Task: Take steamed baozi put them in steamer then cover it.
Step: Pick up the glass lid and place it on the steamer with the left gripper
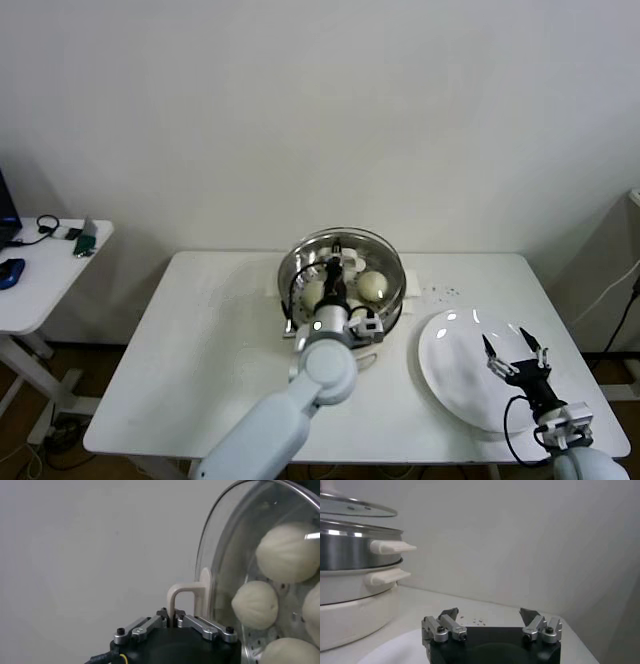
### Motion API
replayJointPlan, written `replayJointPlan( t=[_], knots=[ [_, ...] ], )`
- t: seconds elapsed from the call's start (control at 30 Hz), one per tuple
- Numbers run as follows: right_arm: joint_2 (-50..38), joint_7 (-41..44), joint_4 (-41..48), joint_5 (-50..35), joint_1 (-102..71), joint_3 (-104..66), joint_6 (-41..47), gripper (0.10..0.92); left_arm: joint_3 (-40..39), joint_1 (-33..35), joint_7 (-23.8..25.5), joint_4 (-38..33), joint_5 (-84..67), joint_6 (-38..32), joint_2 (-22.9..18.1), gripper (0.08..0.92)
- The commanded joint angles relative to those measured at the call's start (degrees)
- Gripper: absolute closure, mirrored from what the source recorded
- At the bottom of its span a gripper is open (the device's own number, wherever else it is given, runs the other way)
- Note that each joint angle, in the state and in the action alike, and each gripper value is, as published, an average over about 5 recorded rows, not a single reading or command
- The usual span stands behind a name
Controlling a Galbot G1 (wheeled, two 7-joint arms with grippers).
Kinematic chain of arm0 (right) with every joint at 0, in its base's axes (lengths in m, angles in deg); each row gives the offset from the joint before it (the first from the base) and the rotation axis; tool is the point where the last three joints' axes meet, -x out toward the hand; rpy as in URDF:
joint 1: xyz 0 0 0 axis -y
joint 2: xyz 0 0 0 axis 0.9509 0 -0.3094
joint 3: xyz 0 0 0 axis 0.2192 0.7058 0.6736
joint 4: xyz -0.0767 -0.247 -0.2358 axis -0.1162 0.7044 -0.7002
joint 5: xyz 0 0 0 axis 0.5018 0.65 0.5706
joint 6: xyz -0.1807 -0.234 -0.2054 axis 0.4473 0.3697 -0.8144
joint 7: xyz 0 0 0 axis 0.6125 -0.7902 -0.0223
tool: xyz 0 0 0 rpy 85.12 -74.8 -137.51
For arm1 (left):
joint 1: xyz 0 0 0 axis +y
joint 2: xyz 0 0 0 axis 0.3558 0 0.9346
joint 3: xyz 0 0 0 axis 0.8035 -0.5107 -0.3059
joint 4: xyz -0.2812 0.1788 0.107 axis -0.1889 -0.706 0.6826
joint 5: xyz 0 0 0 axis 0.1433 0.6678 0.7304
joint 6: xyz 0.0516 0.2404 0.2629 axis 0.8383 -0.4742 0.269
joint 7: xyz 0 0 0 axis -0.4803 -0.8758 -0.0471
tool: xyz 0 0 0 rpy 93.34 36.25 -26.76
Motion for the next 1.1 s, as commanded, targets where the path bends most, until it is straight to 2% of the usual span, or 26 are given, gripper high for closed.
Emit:
replayJointPlan(
  t=[0.03, 0.67, 1.1],
  knots=[
    [0.1, 0.1, 0.1, 0.2, -0.1, -0.2, -0.1, 0.203, -1.0, -0.8, 0.7, 2.1, 0.5, 2.8, -1.4, 0.85],
    [1.0, 0.4, 0.5, 0.5, -0.3, -0.6, -0.5, 0.203, -1.8, -1.5, 2.4, 2.9, 3.2, 2.1, -0.4, 0.85],
    [1.3, 0.5, 0.6, 0.4, -0.5, -1.3, -0.8, 0.203, -2.4, -2.0, 1.7, 4.0, 2.5, 2.2, -0.6, 0.85]
  ],
)
